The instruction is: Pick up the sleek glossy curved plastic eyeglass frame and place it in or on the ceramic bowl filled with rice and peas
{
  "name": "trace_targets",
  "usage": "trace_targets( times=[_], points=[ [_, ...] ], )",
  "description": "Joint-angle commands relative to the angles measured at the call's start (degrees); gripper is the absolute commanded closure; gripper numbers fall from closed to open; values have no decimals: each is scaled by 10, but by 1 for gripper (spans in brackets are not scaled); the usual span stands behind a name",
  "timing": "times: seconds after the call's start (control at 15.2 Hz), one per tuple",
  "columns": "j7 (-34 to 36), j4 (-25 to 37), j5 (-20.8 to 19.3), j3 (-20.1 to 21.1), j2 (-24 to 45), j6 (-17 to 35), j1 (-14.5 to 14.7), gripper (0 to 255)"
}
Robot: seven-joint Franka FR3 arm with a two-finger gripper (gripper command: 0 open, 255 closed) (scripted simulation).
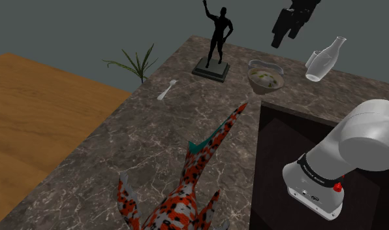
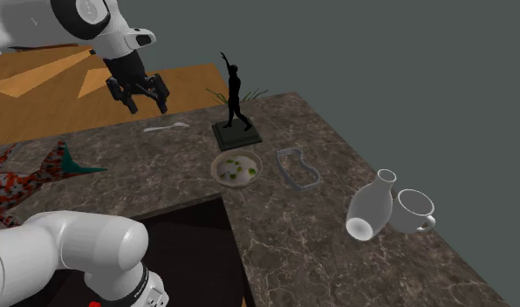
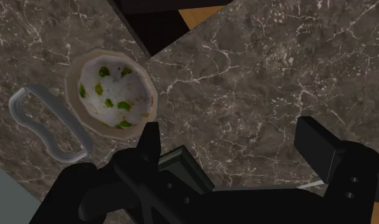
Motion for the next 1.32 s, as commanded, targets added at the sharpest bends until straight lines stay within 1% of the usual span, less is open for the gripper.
trace_targets(
  times=[0.0, 0.33, 0.66, 0.99, 1.25],
  points=[
    [0, 0, 0, 0, 0, 0, 0, 0],
    [-58, 0, -30, -54, 58, 45, -17, 0],
    [-115, 16, -53, -106, 131, 90, -33, 0],
    [-172, 50, -63, -153, 218, 131, -46, 0],
    [-220, 89, -60, -188, 295, 160, -55, 0]
  ],
)
